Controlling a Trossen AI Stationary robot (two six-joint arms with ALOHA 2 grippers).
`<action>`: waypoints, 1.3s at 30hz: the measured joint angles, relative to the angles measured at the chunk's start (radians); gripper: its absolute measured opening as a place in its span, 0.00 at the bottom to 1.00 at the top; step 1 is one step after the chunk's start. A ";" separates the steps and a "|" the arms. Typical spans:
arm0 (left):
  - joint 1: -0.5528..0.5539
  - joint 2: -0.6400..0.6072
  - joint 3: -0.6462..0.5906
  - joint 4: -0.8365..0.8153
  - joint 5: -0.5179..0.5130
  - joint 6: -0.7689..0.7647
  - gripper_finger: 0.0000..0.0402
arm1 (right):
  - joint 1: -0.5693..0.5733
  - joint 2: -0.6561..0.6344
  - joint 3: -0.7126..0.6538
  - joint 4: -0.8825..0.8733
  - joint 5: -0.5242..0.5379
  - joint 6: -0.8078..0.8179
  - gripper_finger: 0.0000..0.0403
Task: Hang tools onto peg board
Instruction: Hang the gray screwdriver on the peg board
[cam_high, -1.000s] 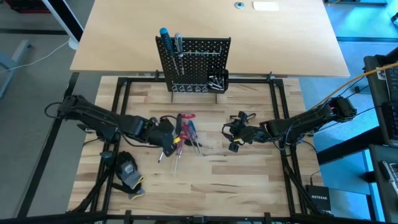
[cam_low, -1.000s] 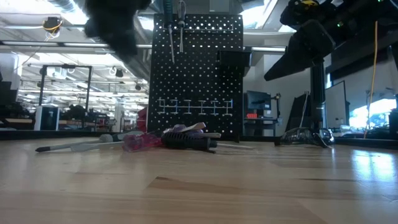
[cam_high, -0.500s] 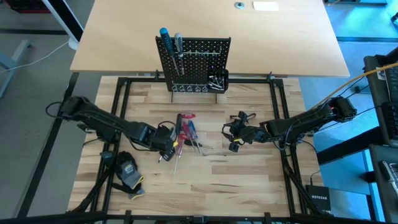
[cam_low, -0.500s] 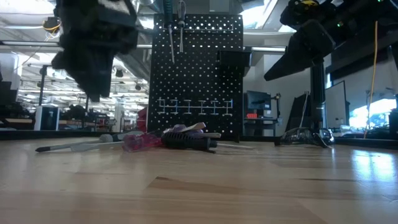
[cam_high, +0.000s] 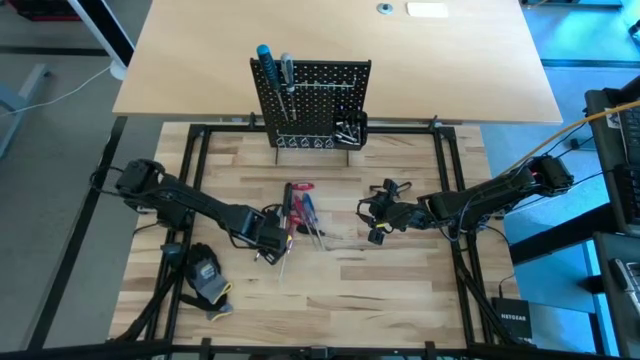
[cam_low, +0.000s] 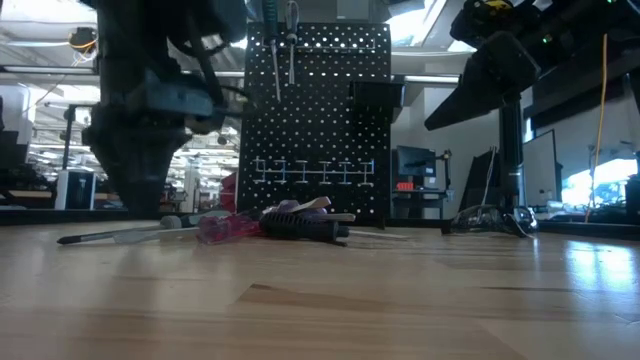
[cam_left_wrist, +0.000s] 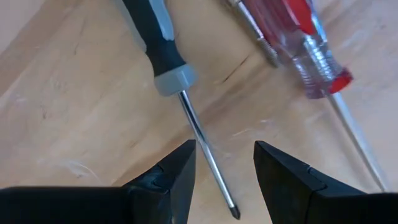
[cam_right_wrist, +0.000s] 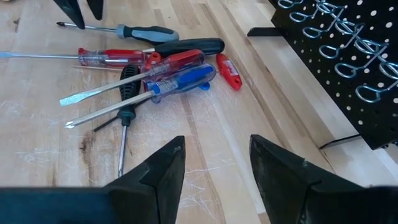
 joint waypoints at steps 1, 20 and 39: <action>0.003 0.008 0.000 -0.001 0.001 0.007 0.38 | 0.000 0.000 0.000 0.000 -0.002 0.000 0.45; 0.012 0.095 0.004 0.017 0.006 0.112 0.27 | 0.000 0.000 0.000 -0.002 -0.002 0.000 0.45; 0.013 0.030 -0.003 -0.056 -0.069 0.114 0.01 | 0.000 0.000 0.000 -0.005 -0.002 0.000 0.45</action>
